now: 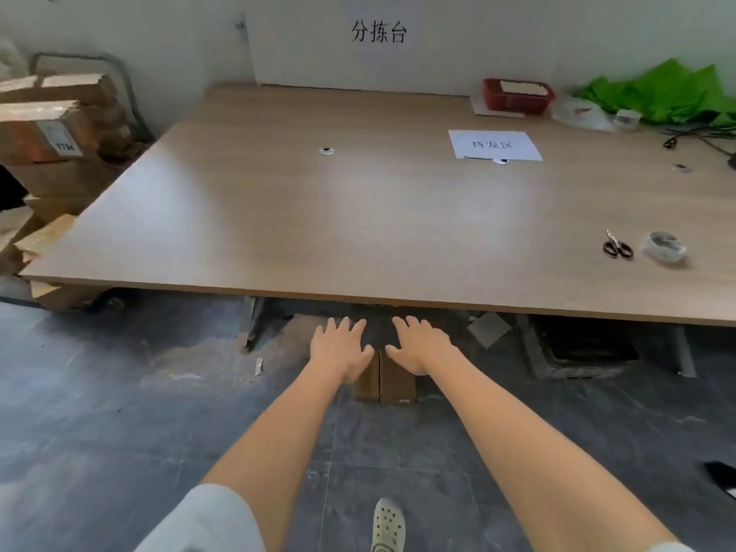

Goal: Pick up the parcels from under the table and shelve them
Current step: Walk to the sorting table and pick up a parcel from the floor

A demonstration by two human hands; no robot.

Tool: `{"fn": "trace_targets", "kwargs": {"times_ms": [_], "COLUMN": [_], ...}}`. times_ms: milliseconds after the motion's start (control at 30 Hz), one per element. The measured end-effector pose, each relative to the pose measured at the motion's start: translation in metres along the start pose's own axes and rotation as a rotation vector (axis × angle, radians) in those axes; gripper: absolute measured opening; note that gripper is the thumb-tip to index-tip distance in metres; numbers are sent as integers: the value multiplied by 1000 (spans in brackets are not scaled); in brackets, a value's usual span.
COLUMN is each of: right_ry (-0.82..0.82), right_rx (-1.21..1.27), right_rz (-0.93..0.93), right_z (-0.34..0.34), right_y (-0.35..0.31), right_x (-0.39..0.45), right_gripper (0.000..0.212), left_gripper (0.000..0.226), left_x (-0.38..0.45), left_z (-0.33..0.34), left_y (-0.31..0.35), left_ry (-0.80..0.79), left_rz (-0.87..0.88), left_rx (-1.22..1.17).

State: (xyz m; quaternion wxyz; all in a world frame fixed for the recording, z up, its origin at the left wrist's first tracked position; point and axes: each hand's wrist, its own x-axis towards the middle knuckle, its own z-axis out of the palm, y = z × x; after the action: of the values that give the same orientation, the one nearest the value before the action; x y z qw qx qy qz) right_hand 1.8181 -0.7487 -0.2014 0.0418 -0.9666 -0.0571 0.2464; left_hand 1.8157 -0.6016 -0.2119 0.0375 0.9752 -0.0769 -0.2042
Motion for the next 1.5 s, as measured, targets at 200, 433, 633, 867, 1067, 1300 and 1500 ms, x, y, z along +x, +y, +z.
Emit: {"fn": "trace_targets", "kwargs": {"times_ms": [200, 433, 633, 867, 1067, 1300, 1500], "right_ry": [-147, -161, -141, -124, -79, -51, -125], "right_rx": [104, 293, 874, 867, 730, 542, 632], "right_rz": [29, 89, 258, 304, 264, 296, 350], "right_z": [96, 262, 392, 464, 478, 494, 500], "right_y": [36, 51, 52, 62, 60, 60, 66], "right_x": [135, 289, 400, 490, 531, 545, 546], "right_gripper": [66, 65, 66, 57, 64, 68, 74], "left_gripper": [61, 62, 57, 54, 55, 60, 54], "left_x": [136, 274, 383, 464, 498, 511, 512], "left_z": [98, 286, 430, 507, 526, 542, 544], "left_y": [-12, -51, -68, -87, -98, -95, -93], "left_ry": [-73, -142, -222, -185, -141, -203, -208], "left_rz": [-6, -100, -408, -406, -391, -411, -438], "left_rx": [-36, -163, -770, -800, -812, -844, -931]}}
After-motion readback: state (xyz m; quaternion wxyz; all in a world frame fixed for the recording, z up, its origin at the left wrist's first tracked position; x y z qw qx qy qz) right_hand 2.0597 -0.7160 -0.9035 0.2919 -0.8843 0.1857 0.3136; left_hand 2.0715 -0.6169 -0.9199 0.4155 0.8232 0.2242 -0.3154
